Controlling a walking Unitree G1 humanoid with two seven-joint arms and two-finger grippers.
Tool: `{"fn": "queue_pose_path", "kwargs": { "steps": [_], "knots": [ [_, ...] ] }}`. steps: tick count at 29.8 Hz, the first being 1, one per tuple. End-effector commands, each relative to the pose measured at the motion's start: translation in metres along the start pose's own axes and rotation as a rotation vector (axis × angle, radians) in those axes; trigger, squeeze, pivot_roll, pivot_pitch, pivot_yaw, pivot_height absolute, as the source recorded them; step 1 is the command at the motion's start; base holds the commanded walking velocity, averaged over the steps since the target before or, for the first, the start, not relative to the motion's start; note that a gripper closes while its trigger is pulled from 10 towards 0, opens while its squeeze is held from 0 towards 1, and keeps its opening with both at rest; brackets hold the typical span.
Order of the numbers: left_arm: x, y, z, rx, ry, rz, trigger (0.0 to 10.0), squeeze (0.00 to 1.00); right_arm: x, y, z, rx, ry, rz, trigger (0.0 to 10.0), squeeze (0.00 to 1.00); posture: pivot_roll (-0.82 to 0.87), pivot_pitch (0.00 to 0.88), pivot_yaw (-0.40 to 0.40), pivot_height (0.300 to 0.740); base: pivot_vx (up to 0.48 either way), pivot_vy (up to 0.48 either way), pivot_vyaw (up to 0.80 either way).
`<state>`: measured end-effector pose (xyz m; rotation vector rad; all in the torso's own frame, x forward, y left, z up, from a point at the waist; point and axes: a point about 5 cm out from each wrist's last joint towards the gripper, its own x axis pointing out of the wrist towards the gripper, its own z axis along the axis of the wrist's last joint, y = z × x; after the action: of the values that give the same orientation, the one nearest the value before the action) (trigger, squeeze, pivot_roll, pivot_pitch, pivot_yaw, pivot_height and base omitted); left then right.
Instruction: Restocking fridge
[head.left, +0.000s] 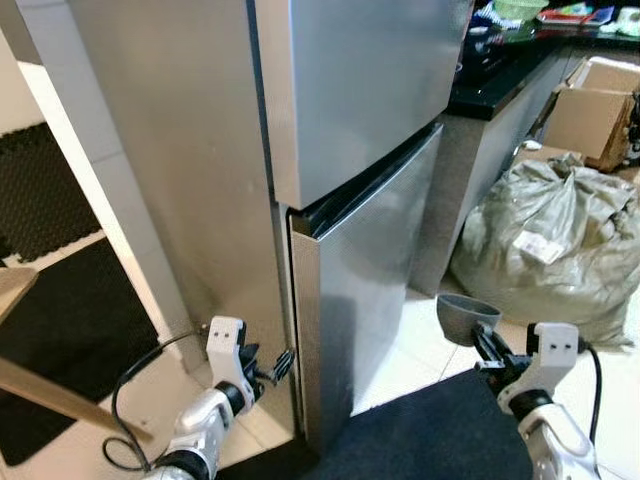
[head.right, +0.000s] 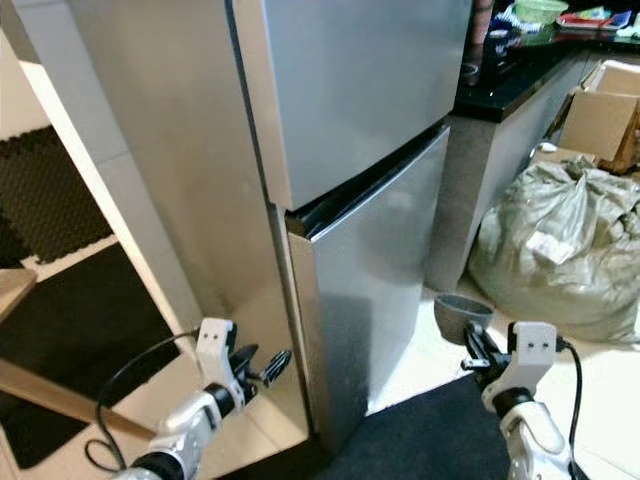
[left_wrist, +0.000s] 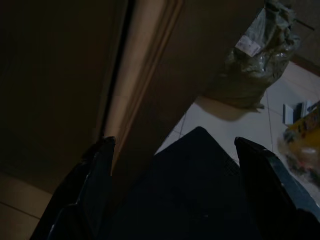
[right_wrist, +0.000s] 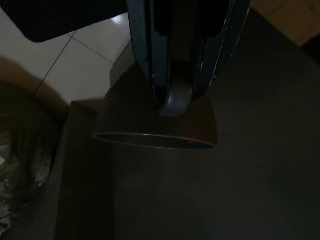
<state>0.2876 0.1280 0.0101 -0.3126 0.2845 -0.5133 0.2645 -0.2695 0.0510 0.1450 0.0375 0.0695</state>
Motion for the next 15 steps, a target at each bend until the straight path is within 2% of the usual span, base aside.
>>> {"fn": "queue_pose_path", "kwargs": {
  "steps": [1,6,10,15],
  "knots": [
    [0.002,-0.003,0.0,-0.011,-0.001,-0.013,10.0,0.0,0.003,0.002,0.003,-0.015,-0.011,0.014,10.0,0.0,-0.14,0.026,0.04,0.74,0.0,-0.454,0.0],
    [0.004,-0.005,0.002,-0.015,-0.013,-0.021,10.0,0.0,0.003,0.001,0.003,-0.017,-0.013,0.015,10.0,0.0,-0.14,0.029,0.04,0.74,0.0,-0.454,0.0],
    [0.006,-0.004,0.006,-0.02,-0.037,-0.002,10.0,0.0,0.003,0.001,0.003,-0.018,-0.013,0.015,10.0,0.0,-0.14,0.031,0.038,0.74,0.0,0.0,0.0],
    [0.009,0.003,0.022,0.003,-0.092,0.038,10.0,0.0,0.003,-0.001,0.004,-0.02,-0.015,0.014,10.0,0.0,-0.14,0.031,0.038,0.74,0.0,0.0,0.0]
  ]
}}
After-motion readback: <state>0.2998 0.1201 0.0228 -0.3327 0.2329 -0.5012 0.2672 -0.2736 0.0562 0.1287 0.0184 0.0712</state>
